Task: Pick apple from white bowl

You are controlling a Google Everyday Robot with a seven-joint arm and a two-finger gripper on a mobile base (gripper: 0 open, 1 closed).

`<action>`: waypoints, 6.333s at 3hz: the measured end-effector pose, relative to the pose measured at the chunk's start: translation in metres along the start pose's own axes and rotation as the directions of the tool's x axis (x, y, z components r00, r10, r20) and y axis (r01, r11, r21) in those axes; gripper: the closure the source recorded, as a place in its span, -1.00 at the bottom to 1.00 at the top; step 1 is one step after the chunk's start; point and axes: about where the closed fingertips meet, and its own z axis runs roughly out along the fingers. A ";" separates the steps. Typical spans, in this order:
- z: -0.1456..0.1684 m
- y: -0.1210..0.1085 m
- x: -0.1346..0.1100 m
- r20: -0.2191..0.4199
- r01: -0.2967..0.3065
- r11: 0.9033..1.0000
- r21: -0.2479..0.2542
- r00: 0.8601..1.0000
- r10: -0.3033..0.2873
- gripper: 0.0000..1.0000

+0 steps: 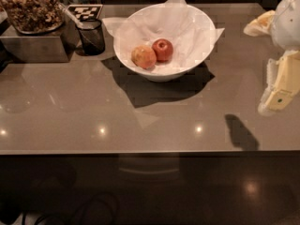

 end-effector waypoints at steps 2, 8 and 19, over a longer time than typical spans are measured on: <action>-0.009 -0.008 -0.120 0.195 0.554 0.833 -0.001 0.817 -0.543 -1.00; 0.044 -0.145 -0.180 0.418 0.711 0.651 0.265 0.524 -0.742 -0.67; 0.163 -0.216 -0.190 0.491 0.590 0.793 0.155 0.650 -0.580 -0.28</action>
Offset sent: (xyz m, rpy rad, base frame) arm 0.0137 0.1668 0.0577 -0.0346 -0.1961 1.0585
